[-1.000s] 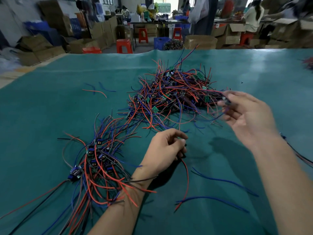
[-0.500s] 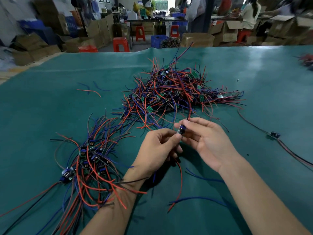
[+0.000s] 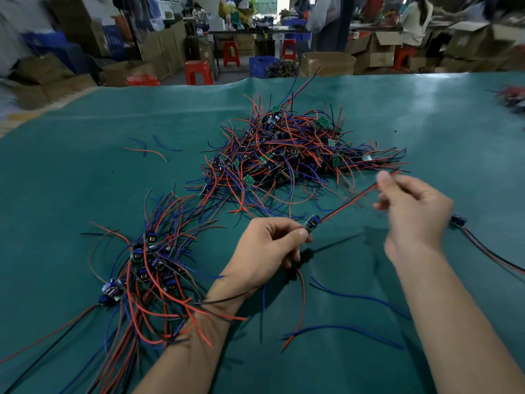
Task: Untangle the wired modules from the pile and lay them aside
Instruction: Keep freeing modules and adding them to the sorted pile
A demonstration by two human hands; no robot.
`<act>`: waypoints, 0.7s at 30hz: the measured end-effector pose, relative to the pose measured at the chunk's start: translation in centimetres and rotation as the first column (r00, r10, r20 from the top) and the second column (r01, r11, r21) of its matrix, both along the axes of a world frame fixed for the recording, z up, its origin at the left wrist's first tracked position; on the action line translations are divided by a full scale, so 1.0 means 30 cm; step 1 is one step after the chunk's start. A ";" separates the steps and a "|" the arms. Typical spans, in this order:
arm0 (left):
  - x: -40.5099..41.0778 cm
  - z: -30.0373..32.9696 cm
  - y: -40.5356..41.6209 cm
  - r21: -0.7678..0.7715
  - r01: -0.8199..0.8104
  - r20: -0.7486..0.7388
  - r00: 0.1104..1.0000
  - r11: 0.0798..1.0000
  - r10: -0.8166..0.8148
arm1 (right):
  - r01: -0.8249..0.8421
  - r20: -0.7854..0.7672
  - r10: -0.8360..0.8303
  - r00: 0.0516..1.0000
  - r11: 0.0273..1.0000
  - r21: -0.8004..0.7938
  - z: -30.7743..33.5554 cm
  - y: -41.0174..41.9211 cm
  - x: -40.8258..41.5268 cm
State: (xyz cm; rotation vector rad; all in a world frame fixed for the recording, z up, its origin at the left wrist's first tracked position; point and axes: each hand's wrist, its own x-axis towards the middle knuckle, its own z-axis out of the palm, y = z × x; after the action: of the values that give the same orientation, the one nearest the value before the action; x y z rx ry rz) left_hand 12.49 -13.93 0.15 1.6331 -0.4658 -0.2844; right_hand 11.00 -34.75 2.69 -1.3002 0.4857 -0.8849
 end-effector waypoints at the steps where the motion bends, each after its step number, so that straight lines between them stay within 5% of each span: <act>1: 0.001 -0.001 0.000 0.000 -0.001 -0.001 1.000 1.000 0.001 | 0.057 0.011 -0.058 0.998 0.997 0.044 0.000 -0.019 0.000; 6: 0.009 -0.006 -0.004 -0.060 -0.092 -0.026 0.996 0.994 0.090 | 0.131 -0.079 -0.121 0.989 0.982 0.135 -0.019 -0.022 0.012; 9: 0.011 -0.009 -0.006 -0.101 -0.122 -0.031 0.992 0.987 0.119 | -0.266 -0.189 0.268 0.945 0.963 0.038 -0.028 0.048 0.010; 11: 0.008 -0.007 -0.007 -0.095 -0.098 -0.026 0.995 0.991 0.095 | -0.566 -0.288 0.518 0.805 0.816 -0.118 -0.042 0.117 -0.002; 13: 0.003 -0.006 -0.008 -0.066 -0.057 -0.013 0.998 0.996 0.056 | -0.672 -0.324 0.595 0.736 0.702 -0.237 -0.060 0.168 -0.008; 17: 0.001 0.000 -0.004 -0.033 0.008 -0.047 0.999 0.999 -0.009 | -0.521 -0.184 0.487 0.854 0.803 -0.290 -0.044 0.143 -0.003; 21: -0.002 0.005 -0.006 0.027 0.048 -0.040 0.998 0.998 -0.047 | -0.315 0.062 0.327 0.943 0.937 -0.148 0.036 0.075 -0.016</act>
State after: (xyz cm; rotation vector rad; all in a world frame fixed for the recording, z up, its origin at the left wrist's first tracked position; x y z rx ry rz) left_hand 12.43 -14.10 0.29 1.6422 -0.4728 -0.3593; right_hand 10.53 -32.50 3.78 -1.4109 0.1382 -0.7032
